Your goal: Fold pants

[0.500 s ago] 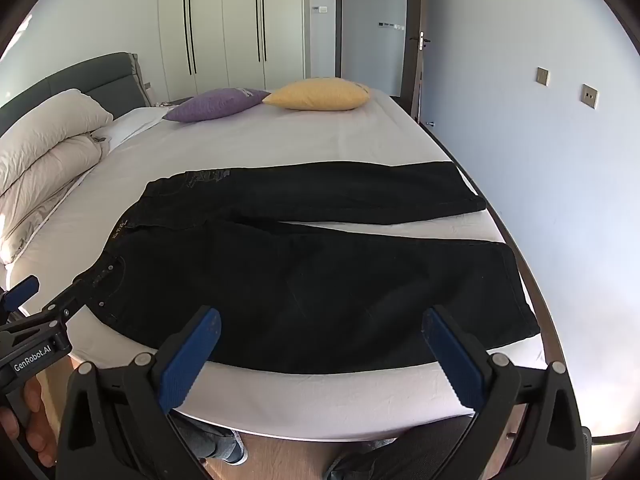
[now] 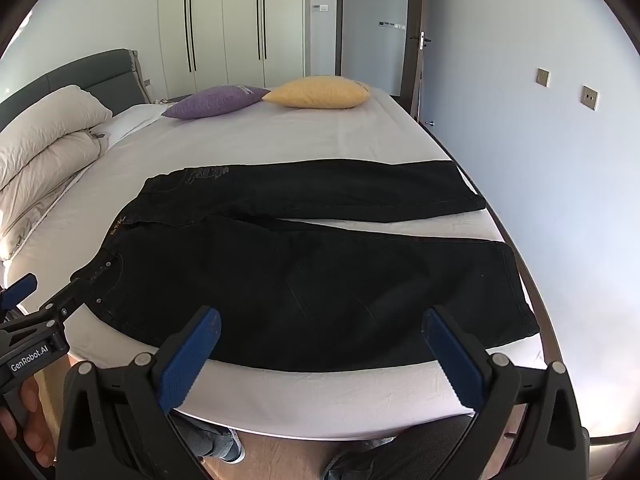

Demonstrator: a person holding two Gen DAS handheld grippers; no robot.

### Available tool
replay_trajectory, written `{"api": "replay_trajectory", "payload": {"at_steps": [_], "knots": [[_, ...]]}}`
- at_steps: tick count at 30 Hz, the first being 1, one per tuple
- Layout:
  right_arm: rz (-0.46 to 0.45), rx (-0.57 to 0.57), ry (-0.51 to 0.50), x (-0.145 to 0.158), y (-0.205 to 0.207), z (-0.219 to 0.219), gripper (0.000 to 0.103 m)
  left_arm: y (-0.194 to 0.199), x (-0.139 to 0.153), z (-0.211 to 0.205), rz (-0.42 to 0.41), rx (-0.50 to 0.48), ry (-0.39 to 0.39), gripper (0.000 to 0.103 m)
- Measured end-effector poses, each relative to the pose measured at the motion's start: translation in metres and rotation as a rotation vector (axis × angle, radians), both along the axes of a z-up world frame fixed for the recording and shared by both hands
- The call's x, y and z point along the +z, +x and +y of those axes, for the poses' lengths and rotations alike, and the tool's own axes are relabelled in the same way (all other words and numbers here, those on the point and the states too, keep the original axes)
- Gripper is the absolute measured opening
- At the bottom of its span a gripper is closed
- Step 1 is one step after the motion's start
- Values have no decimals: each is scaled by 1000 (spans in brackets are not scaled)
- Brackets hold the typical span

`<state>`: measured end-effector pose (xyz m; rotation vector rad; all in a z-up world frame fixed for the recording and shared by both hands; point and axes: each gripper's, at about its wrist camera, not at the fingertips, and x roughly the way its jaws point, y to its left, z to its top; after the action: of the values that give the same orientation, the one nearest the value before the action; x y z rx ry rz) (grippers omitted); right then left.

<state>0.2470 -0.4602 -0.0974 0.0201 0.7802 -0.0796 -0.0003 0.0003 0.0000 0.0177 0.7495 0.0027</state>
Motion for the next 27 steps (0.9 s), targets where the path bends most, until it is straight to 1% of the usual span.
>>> {"api": "replay_trajectory", "payload": {"at_steps": [27], "knots": [[1,-1,-13,-5,-1,-2,103,0,-3,0,5,0,1,103]]}}
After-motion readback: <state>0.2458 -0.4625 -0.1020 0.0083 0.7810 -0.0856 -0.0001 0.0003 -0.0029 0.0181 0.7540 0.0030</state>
